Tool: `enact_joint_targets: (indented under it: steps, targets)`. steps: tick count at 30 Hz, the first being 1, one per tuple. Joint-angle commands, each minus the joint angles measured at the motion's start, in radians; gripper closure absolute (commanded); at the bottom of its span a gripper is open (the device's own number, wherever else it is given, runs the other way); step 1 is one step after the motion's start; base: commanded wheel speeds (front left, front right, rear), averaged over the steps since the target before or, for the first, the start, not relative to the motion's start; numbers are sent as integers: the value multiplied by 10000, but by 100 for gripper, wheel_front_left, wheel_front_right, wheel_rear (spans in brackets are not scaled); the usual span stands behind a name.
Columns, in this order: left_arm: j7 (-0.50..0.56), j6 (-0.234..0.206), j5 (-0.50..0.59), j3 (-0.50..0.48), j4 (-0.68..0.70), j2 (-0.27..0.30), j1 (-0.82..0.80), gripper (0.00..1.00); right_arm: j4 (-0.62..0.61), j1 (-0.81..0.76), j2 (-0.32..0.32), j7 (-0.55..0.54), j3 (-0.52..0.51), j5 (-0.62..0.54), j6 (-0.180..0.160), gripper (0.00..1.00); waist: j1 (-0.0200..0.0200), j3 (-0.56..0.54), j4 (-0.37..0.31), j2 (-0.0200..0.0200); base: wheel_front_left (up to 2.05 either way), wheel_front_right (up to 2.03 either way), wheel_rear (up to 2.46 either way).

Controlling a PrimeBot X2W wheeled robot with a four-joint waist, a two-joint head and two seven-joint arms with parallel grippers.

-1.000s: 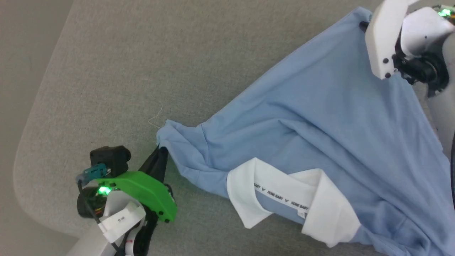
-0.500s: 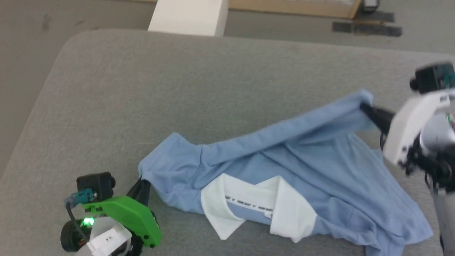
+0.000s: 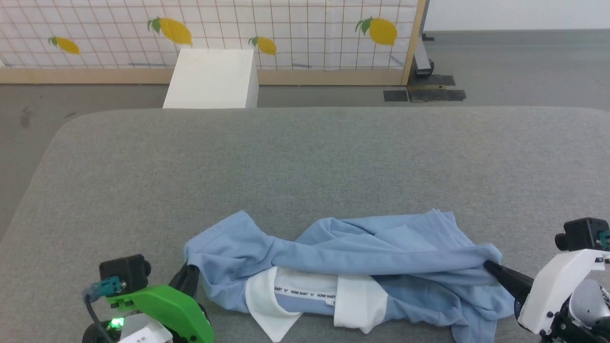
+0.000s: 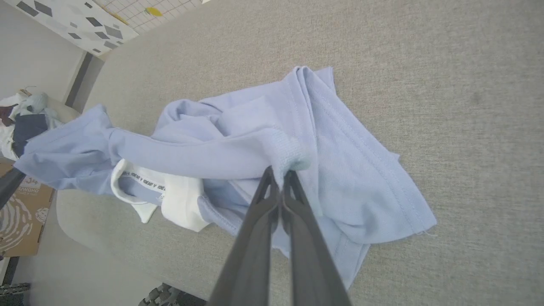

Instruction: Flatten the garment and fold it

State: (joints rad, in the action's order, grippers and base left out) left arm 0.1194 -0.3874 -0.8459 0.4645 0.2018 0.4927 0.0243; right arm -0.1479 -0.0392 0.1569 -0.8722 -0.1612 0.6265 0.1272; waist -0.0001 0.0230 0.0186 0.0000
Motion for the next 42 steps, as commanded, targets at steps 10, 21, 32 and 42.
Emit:
enact_joint_targets:
  steps: [10,21,32,42]
  targets:
    - [-87,569,175,-643,338,548,-1599,100,-396,2099,560,4,-115,571,35,100,1,-275,-91,0,0,0,0]
    - [862,1526,997,-680,-147,1049,-6078,100,-211,5387,1698,-842,-473,921,35,100,1,-492,98,0,0,0,0]
    - [1302,2477,1334,-365,-1813,863,-9004,100,254,6941,1739,-1224,-595,987,35,100,1,-246,85,0,0,0,0]
    - [1381,3150,1865,-189,-3955,667,-11758,100,1120,9380,1595,-1131,-449,307,35,100,1,1707,91,0,0,0,0]
